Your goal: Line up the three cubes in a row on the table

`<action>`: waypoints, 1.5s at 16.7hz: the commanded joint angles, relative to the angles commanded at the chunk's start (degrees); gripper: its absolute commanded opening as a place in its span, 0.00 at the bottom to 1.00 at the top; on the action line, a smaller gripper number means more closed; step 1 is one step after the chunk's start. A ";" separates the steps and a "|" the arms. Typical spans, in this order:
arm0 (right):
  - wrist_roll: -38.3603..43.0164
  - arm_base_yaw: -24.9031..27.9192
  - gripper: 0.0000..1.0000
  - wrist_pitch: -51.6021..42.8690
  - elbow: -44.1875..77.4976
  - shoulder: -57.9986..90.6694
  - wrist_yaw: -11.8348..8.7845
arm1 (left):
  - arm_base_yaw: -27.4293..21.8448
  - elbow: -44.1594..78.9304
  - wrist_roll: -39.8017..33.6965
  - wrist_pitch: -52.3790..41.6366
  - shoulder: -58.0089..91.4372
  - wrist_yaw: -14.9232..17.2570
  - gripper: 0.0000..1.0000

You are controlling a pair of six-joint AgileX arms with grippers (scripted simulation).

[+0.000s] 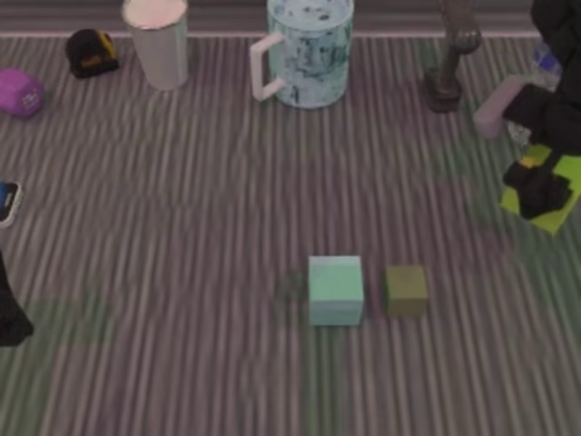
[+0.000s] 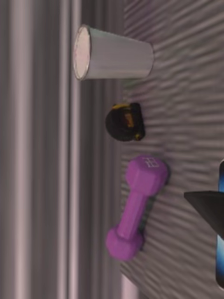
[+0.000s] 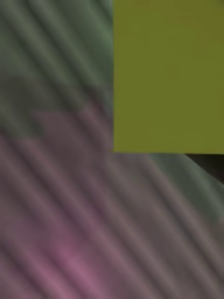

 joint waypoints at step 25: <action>4.53 42.02 0.00 -32.91 69.62 36.37 0.42 | 0.00 0.00 0.00 0.00 0.00 0.00 1.00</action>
